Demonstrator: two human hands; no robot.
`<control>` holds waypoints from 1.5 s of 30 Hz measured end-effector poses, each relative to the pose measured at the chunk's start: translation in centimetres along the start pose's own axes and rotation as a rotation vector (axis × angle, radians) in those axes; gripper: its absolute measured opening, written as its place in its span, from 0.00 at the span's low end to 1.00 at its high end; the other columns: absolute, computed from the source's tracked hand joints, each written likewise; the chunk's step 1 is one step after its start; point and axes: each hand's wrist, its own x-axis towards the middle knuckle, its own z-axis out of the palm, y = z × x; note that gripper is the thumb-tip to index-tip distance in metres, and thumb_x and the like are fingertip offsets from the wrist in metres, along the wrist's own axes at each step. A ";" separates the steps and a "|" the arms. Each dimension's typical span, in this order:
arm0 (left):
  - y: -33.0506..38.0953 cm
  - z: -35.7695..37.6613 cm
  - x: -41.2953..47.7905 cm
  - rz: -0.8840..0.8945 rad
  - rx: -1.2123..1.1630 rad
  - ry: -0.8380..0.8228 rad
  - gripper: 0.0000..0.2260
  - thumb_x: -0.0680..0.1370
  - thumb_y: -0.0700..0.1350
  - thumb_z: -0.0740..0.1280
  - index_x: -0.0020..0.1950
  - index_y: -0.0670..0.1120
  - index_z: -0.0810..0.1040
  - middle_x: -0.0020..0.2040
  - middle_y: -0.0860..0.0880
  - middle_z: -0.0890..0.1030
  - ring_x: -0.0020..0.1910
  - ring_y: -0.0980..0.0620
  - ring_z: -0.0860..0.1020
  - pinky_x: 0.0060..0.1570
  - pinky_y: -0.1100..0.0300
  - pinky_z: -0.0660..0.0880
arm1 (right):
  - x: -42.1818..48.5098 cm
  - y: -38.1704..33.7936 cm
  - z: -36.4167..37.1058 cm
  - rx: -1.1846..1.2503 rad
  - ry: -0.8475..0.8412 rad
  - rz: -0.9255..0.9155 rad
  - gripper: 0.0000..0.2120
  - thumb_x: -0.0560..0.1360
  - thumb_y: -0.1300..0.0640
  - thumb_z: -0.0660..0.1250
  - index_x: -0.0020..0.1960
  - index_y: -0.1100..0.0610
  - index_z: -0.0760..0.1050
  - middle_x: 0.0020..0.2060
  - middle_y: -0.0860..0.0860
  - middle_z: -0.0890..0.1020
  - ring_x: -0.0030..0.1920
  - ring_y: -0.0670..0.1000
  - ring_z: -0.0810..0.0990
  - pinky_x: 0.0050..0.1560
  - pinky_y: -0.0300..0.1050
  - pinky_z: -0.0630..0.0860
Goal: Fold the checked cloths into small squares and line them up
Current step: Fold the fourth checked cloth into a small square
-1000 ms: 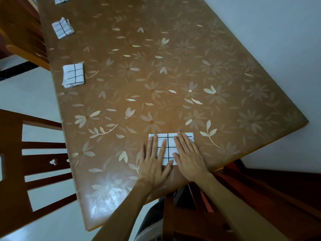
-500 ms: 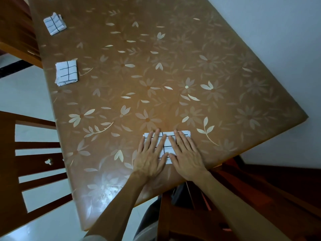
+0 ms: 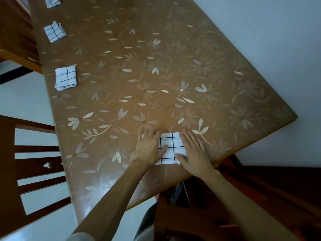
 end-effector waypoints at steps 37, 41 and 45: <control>-2.8 -3.7 -3.9 -0.434 -1.353 -0.465 0.18 0.74 0.42 0.75 0.60 0.38 0.77 0.48 0.44 0.87 0.48 0.47 0.85 0.50 0.52 0.82 | -2.1 -3.3 -6.9 1.193 -0.176 0.493 0.08 0.76 0.58 0.72 0.55 0.54 0.81 0.49 0.49 0.86 0.50 0.49 0.85 0.55 0.52 0.81; -2.6 -3.5 -4.1 -0.416 -1.318 -0.380 0.12 0.75 0.38 0.74 0.55 0.34 0.78 0.34 0.50 0.84 0.35 0.54 0.83 0.35 0.62 0.80 | -2.1 -3.7 -7.3 1.203 -0.253 0.533 0.08 0.78 0.60 0.66 0.55 0.51 0.80 0.49 0.49 0.86 0.48 0.51 0.86 0.48 0.49 0.82; -2.6 -3.3 -4.4 -0.416 -1.408 -0.328 0.12 0.75 0.36 0.73 0.57 0.34 0.79 0.43 0.45 0.86 0.39 0.50 0.85 0.34 0.62 0.79 | -1.8 -3.3 -7.0 1.313 -0.274 0.594 0.11 0.79 0.63 0.62 0.56 0.55 0.81 0.50 0.56 0.86 0.52 0.58 0.84 0.56 0.60 0.79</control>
